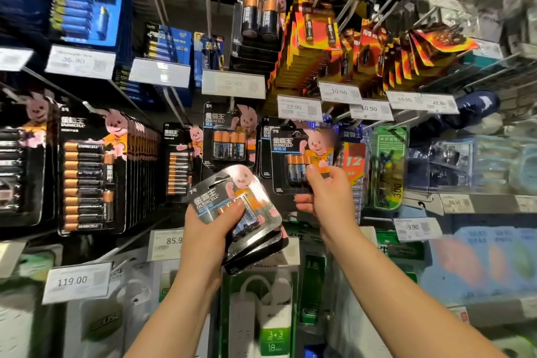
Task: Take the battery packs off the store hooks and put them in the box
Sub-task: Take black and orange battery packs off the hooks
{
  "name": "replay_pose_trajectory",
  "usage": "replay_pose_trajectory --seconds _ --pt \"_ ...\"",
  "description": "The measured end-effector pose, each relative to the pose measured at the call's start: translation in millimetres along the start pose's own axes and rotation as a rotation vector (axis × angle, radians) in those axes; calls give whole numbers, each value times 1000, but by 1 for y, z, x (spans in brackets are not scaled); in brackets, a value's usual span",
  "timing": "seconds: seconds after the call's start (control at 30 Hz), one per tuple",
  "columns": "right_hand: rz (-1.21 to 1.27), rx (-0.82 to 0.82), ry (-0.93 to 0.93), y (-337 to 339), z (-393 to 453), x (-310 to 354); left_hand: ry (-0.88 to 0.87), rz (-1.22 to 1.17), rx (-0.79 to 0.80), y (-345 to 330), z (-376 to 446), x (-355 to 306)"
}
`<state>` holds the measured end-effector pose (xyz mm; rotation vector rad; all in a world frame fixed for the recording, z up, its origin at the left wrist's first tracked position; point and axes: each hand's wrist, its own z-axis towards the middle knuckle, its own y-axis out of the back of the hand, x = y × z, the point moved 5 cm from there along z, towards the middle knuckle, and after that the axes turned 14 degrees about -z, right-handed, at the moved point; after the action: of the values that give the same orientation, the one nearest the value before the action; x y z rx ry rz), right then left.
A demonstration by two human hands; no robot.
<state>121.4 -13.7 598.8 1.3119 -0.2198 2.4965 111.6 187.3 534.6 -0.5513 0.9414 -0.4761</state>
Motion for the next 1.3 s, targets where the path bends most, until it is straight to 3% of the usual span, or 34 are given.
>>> replay_pose_trajectory --seconds 0.33,0.5,0.77,1.07,1.17,1.3 --pt "-8 -35 102 -9 19 19 13 -19 -33 7 3 6" --pt "-43 -37 48 -16 30 19 17 -29 -31 9 4 3" --pt "-119 97 -52 -27 31 13 -1 -30 -27 6 4 -1" --pt "-28 309 -210 -18 -16 -25 9 -55 -41 6 2 3" --pt "-28 370 -140 -21 -31 -18 23 -81 -44 4 1 9" --pt "-286 329 154 -23 -42 7 -3 -72 -15 -8 -5 9"
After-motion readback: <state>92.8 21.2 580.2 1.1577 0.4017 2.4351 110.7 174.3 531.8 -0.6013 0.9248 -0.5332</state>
